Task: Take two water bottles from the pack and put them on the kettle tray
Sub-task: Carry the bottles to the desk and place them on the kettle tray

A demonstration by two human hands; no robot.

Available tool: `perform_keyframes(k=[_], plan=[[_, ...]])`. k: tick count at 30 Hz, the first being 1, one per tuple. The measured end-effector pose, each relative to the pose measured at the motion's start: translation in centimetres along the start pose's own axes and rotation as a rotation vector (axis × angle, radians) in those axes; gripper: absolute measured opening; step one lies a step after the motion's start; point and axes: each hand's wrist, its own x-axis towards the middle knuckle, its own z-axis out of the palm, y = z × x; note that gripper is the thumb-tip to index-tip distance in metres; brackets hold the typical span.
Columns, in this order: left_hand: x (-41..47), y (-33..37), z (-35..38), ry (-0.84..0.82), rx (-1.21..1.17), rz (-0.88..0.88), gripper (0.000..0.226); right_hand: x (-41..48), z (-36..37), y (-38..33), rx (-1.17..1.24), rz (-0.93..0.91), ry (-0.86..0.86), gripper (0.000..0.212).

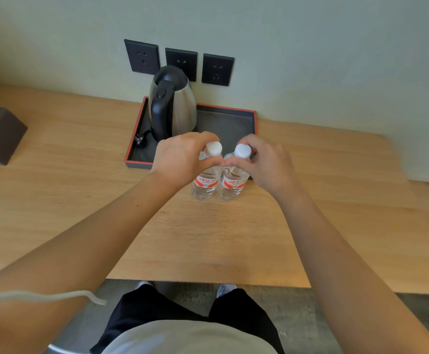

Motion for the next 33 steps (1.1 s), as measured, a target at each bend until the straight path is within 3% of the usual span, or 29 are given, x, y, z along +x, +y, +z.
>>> perform_keyframes(k=[3,7,11,17,24,30,33], plan=[[-0.7,-1.1,0.6,0.004,-0.122,-0.008,0.057,-0.6,0.7,1.0,0.142,0.026,-0.018,0.056],[-2.2,-3.9,2.8,-0.121,-0.417,-0.187,0.091,-2.0,3.2,3.5,0.386,0.203,-0.073,0.087],[-4.3,-5.3,6.1,-0.269,-0.551,-0.255,0.099,-3.7,6.7,4.9,0.468,0.257,-0.184,0.099],[-5.1,-6.6,10.8,-0.35,-0.564,-0.351,0.096,-3.9,10.1,6.1,0.659,0.228,-0.14,0.089],[-4.6,-7.4,11.9,-0.421,-0.593,-0.386,0.086,-3.6,11.1,7.3,0.565,0.294,-0.193,0.06],[-2.7,-8.5,10.5,-0.675,-0.618,-0.341,0.055,-1.4,8.2,6.7,0.727,0.377,-0.341,0.051],[0.1,-8.2,8.7,-0.73,-0.568,-0.229,0.053,1.5,5.5,6.6,0.777,0.355,-0.457,0.049]])
